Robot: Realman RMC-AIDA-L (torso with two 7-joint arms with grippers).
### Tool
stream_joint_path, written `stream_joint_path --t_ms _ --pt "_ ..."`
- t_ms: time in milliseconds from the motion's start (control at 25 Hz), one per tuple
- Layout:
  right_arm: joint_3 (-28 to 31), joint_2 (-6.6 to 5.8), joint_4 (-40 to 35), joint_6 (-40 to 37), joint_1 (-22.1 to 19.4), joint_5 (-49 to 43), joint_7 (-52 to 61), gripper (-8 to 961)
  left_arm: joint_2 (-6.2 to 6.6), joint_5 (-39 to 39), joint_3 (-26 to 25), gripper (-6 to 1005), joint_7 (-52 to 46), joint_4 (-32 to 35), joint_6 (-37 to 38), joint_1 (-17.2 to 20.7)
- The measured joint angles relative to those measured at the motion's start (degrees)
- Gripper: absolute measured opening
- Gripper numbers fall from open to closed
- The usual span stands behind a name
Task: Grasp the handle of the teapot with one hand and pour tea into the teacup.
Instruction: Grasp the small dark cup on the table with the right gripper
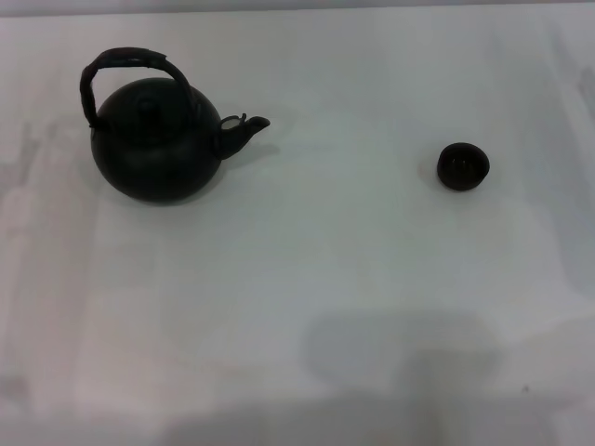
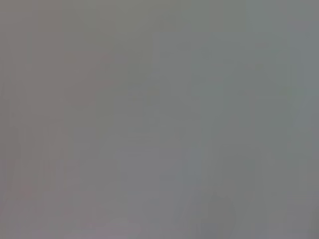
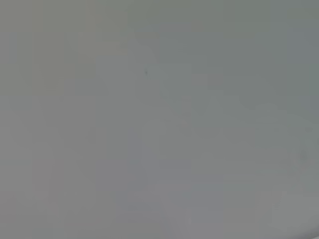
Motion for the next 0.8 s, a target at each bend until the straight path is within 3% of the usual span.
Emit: stream_joint_path --t_ms 280,560,680,800 --pt "-1.16 0.04 0.85 0.35 -0.08 -0.22 0.33 826 -0.10 -0.02 -0.22 887 0.58 2.57 -1.99 0.50" --pt "-6.39 -0.11 -0.40 0.94 0.40 -0.28 0.78 826 -0.02 0.21 -0.12 887 0.59 4.34 -3.10 0.78" --pt "-9.78 -0.19 -1.91 0.83 0.53 -0.33 0.95 825 -0.05 0.49 -0.07 888 0.60 4.36 -3.50 1.03" --pt "-16.94 -0.68 -6.47 0.53 -0.05 -0.63 4.61 825 -0.03 0.51 -0.07 888 0.61 4.37 -3.52 1.56"
